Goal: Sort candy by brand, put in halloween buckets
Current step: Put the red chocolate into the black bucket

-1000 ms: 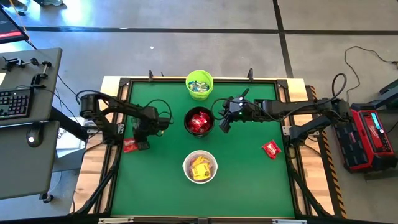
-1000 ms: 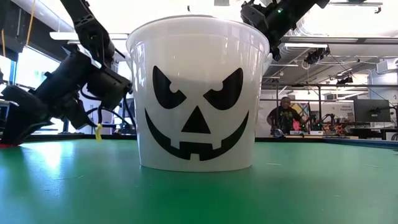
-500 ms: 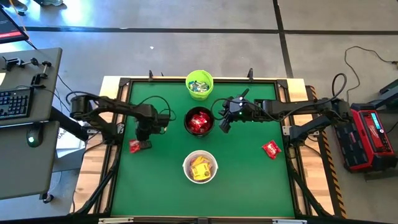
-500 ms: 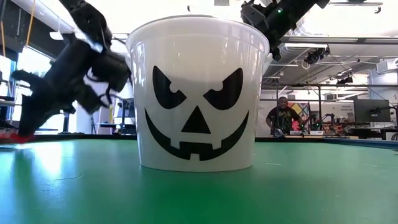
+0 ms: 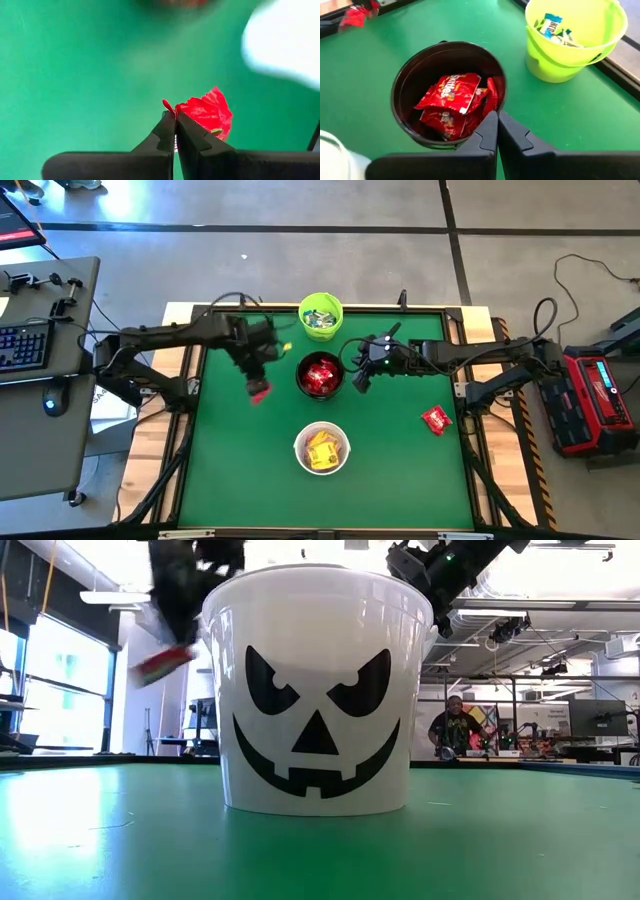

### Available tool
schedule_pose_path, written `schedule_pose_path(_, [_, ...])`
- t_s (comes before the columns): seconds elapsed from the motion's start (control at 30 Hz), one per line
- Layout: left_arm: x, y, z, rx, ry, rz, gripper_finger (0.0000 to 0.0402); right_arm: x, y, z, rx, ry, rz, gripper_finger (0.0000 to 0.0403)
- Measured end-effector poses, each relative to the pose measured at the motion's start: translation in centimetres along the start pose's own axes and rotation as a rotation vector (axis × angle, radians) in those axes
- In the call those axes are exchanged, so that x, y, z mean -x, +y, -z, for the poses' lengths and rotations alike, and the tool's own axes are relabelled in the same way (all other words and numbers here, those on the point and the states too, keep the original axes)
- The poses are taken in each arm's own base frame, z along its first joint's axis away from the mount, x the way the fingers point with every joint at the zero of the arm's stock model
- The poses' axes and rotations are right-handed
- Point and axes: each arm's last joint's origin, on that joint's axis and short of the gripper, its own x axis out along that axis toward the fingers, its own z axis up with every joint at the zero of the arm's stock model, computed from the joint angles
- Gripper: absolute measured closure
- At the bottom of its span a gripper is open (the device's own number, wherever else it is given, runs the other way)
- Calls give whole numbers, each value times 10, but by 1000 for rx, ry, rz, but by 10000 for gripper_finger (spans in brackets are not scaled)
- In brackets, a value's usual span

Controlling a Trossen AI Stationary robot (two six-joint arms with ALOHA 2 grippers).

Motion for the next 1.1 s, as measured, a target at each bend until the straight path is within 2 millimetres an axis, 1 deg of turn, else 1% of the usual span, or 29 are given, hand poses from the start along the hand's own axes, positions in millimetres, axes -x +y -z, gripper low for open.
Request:
schedule_pose_path(0.13, [26, -8, -29, 7, -267, 36, 401, 0, -1, 0, -5, -14, 38, 403])
schedule_pose_path(0.2, [31, -11, -42, 14, -353, 53, 401, 2, -2, -1, -7, -18, 37, 403])
schedule_pose_path(0.23, [30, -11, -48, 14, -374, 57, 401, 4, -2, -2, -9, -24, 35, 403])
schedule_pose_path(0.3, [25, -12, -60, 17, -394, 62, 401, 8, -3, -3, -14, -39, 33, 403])
schedule_pose_path(0.43, [6, -10, -87, 1, -388, 40, 401, 21, -8, -6, -21, -76, 74, 403])
schedule_pose_path(0.5, [-4, -11, -101, -25, -383, 9, 401, 29, -10, -8, -23, -99, 96, 403])
schedule_pose_path(0.63, [-18, -11, -123, -80, -351, -44, 401, 41, -15, -9, -28, -125, 124, 403])
schedule_pose_path(0.73, [-29, -12, -132, -119, -299, -48, 401, 48, -17, -9, -30, -133, 130, 403])
schedule_pose_path(0.87, [-46, -16, -139, -143, -230, -29, 395, 51, -18, -9, -31, -134, 130, 403])
schedule_pose_path(1.0, [-54, -22, -139, -175, -206, -22, 373, 51, -18, -9, -28, -129, 132, 403])
schedule_pose_path(1.1, [-55, -25, -138, -186, -199, -20, 352, 51, -19, -8, -29, -120, 133, 403])
